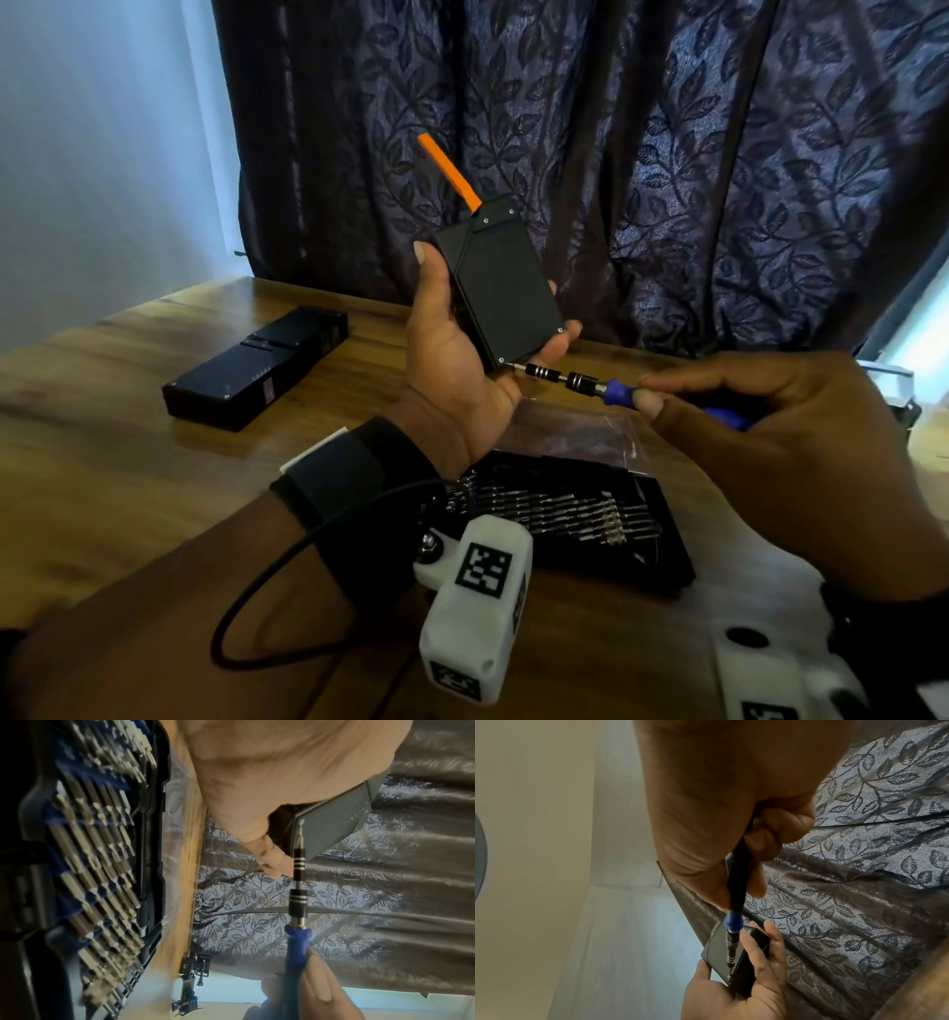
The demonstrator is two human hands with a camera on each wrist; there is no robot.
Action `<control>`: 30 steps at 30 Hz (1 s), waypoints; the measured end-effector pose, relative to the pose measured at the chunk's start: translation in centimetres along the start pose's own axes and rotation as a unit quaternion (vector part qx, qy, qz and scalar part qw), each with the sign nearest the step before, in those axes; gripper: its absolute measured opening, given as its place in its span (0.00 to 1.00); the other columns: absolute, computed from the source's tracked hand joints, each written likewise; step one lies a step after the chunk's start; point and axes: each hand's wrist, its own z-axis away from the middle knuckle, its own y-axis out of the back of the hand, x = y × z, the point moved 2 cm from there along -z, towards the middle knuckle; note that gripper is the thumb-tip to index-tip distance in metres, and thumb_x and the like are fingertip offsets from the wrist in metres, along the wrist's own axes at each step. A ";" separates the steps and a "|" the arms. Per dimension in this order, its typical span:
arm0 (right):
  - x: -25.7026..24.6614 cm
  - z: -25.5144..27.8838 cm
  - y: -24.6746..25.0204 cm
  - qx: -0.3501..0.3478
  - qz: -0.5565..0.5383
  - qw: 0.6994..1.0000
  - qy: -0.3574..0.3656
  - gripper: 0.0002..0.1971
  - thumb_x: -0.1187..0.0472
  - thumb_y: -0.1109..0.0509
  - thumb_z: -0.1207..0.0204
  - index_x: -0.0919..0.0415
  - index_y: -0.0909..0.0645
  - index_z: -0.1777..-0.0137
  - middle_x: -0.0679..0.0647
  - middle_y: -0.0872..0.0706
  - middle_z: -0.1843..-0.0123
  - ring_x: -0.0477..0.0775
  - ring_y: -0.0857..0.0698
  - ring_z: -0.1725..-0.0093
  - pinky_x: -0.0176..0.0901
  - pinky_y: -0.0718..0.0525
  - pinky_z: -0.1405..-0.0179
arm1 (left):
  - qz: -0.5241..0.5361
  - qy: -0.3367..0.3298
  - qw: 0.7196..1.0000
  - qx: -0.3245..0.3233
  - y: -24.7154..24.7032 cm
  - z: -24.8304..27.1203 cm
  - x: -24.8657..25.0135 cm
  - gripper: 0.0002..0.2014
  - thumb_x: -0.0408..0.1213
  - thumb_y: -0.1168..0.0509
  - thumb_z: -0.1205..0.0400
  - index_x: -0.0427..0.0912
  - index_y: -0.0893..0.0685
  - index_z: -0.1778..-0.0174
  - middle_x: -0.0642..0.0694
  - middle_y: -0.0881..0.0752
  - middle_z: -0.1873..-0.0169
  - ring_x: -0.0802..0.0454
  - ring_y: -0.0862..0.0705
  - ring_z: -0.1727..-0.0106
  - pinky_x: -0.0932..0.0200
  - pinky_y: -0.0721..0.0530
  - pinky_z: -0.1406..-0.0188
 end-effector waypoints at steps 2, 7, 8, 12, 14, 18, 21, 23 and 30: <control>0.1 0.0 0.0 0.003 -0.006 1.000 -0.003 0.11 0.58 0.20 0.29 0.37 0.12 0.57 0.20 0.13 0.62 0.28 0.12 0.61 0.16 0.23 0.66 | -0.004 0.000 1.000 -0.002 0.0 0.0 -0.1 0.43 0.76 0.51 0.18 0.40 0.13 0.32 0.31 0.11 0.41 0.23 0.12 0.44 0.51 0.08 0.68; 0.0 0.0 -0.1 0.008 -0.001 1.000 -0.011 0.11 0.58 0.19 0.29 0.37 0.11 0.58 0.23 0.12 0.62 0.30 0.12 0.63 0.17 0.24 0.69 | -0.011 -0.003 1.000 0.003 0.1 -0.2 -0.2 0.44 0.75 0.51 0.17 0.39 0.14 0.30 0.32 0.10 0.42 0.24 0.12 0.43 0.51 0.08 0.67; 0.0 0.0 -0.1 0.008 0.002 1.000 -0.013 0.11 0.59 0.19 0.29 0.37 0.11 0.58 0.23 0.11 0.61 0.30 0.12 0.63 0.17 0.24 0.69 | -0.013 -0.003 1.000 0.004 0.1 -0.1 -0.3 0.44 0.75 0.51 0.17 0.39 0.14 0.30 0.32 0.10 0.41 0.24 0.12 0.43 0.51 0.08 0.67; -0.1 0.0 0.0 0.009 0.018 1.000 -0.010 0.10 0.57 0.20 0.28 0.37 0.12 0.57 0.25 0.11 0.58 0.31 0.12 0.63 0.17 0.25 0.69 | -0.031 -0.008 0.999 0.013 0.1 -0.1 -0.3 0.42 0.74 0.50 0.17 0.39 0.12 0.33 0.33 0.10 0.41 0.22 0.13 0.37 0.50 0.08 0.66; -0.2 0.0 0.2 0.009 0.039 0.999 -0.006 0.09 0.56 0.21 0.28 0.37 0.11 0.57 0.29 0.10 0.61 0.30 0.13 0.63 0.17 0.26 0.71 | -0.056 -0.019 0.998 0.014 0.2 -0.2 -0.4 0.42 0.73 0.49 0.17 0.39 0.14 0.29 0.33 0.11 0.39 0.26 0.11 0.37 0.48 0.07 0.61; -0.5 -0.1 0.9 0.011 0.099 0.995 -0.009 0.04 0.53 0.21 0.28 0.45 0.07 0.55 0.33 0.13 0.67 0.33 0.14 0.66 0.17 0.27 0.74 | -0.095 -0.037 0.995 0.008 0.2 -0.2 -0.6 0.37 0.68 0.44 0.16 0.40 0.16 0.26 0.39 0.10 0.40 0.43 0.07 0.47 0.39 0.10 0.44; -0.3 -0.1 1.2 0.000 0.103 0.995 -0.015 0.02 0.51 0.21 0.30 0.41 0.10 0.57 0.36 0.13 0.71 0.41 0.13 0.65 0.22 0.25 0.74 | -0.112 -0.031 0.993 0.015 0.2 0.0 -1.3 0.35 0.67 0.42 0.17 0.41 0.14 0.28 0.41 0.09 0.43 0.44 0.08 0.47 0.39 0.10 0.44; -0.1 -0.1 1.2 -0.030 0.104 0.994 -0.018 0.06 0.50 0.20 0.33 0.38 0.13 0.60 0.39 0.12 0.69 0.41 0.13 0.65 0.22 0.24 0.72 | -0.113 -0.031 0.993 0.021 0.2 0.1 -1.6 0.35 0.67 0.43 0.15 0.41 0.15 0.28 0.40 0.09 0.42 0.43 0.08 0.47 0.38 0.10 0.43; 0.5 -0.2 1.2 -0.037 0.136 0.989 -0.047 0.09 0.50 0.19 0.38 0.45 0.17 0.64 0.39 0.14 0.70 0.38 0.15 0.65 0.23 0.22 0.67 | -0.124 -0.036 0.991 0.030 0.2 0.3 -1.5 0.34 0.67 0.45 0.14 0.41 0.14 0.30 0.39 0.09 0.41 0.42 0.08 0.46 0.37 0.08 0.43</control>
